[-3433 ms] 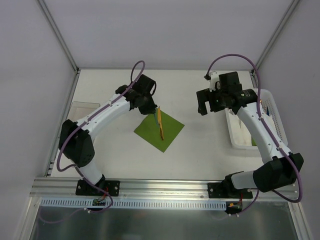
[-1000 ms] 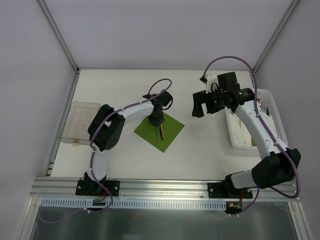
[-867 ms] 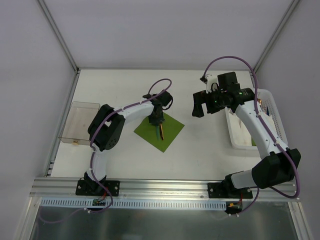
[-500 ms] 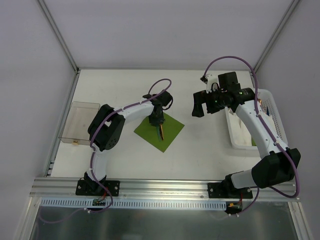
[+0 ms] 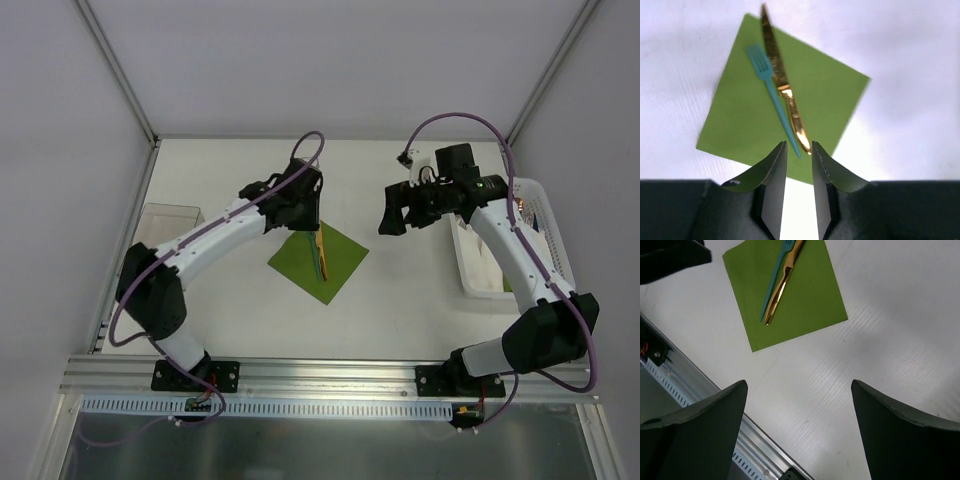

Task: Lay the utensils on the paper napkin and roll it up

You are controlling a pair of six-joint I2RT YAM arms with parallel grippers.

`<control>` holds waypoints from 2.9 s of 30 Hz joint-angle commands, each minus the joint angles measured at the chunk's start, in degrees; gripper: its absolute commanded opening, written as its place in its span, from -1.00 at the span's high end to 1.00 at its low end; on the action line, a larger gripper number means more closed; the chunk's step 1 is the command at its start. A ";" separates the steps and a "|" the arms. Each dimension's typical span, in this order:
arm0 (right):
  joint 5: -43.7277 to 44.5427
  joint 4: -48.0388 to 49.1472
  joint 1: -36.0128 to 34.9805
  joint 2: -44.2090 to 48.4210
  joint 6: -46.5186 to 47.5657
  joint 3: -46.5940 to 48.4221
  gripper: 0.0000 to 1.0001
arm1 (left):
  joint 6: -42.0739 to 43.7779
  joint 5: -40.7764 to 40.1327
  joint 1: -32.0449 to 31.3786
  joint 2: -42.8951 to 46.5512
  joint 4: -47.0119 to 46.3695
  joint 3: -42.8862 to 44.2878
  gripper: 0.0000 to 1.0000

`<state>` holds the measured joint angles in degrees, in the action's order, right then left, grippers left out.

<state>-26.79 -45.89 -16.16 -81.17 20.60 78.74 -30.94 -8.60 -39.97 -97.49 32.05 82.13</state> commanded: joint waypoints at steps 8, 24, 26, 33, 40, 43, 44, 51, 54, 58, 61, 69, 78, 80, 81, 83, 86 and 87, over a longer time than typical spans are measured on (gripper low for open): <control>-6.45 1.15 -6.49 -0.75 7.60 -3.41 -0.08 | 3.52 23.71 13.85 18.30 -2.87 -12.59 0.44; 10.08 19.60 -29.71 -6.46 17.37 -17.65 0.18 | -9.22 41.82 20.01 13.91 -16.67 -18.23 0.04; 11.05 20.40 -31.99 -7.86 17.81 -18.01 0.16 | -10.36 43.57 21.94 13.73 -17.37 -18.58 0.03; 14.13 23.04 -35.96 -12.87 20.18 -18.45 0.12 | -11.60 45.25 25.64 17.51 -19.66 -22.53 -0.03; 14.04 24.71 -37.19 -15.07 22.82 -18.27 0.05 | -12.30 45.95 27.39 20.32 -20.98 -25.70 -0.06; 13.16 24.88 -37.54 -15.69 23.25 -17.66 0.03 | -12.30 46.04 28.01 20.76 -21.24 -26.58 -0.07; 12.99 24.88 -37.71 -15.86 23.52 -17.48 0.03 | -12.30 46.22 28.19 20.85 -21.24 -26.58 -0.08; 11.14 25.50 -38.59 -17.36 23.87 -16.43 0.03 | -12.04 47.36 29.33 20.06 -21.59 -27.46 -0.10; 10.62 25.59 -38.94 -18.24 23.79 -16.25 0.01 | -11.87 47.62 29.77 19.97 -21.60 -27.72 -0.11; 10.53 26.46 -39.12 -18.85 23.61 -16.51 0.00 | -11.78 47.89 30.21 20.06 -21.86 -28.25 -0.11; 10.79 26.99 -39.21 -19.73 23.61 -16.51 -0.01 | -11.69 48.06 30.56 20.24 -21.86 -28.78 -0.11; 11.49 28.83 -39.21 -21.93 22.91 -16.95 0.10 | -11.69 48.68 31.26 20.41 -21.95 -29.22 -0.12; 10.44 28.05 -39.21 -22.02 22.29 -17.57 1.00 | -11.78 48.94 31.70 20.94 -22.03 -29.74 -0.12; 10.00 27.70 -39.21 -21.49 22.03 -18.00 1.00 | -11.78 48.94 31.70 21.03 -22.12 -29.83 -0.12; 9.39 27.43 -39.21 -20.45 21.85 -18.18 1.00 | -11.69 48.94 31.70 21.12 -22.12 -29.83 -0.12; 8.51 26.91 -39.21 -19.12 21.50 -18.79 1.00 | -11.51 49.03 31.79 21.20 -22.04 -30.01 -0.12; 7.36 25.77 -39.21 -16.93 20.89 -18.80 1.00 | -11.42 49.03 31.88 21.12 -22.12 -30.10 -0.12; 7.01 25.24 -39.21 -16.40 20.62 -18.54 1.00 | -11.34 49.03 31.88 21.12 -22.12 -30.18 -0.12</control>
<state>-16.99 -17.37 -55.00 -101.21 42.46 60.34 -42.72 38.96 -8.54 -78.26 11.16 52.53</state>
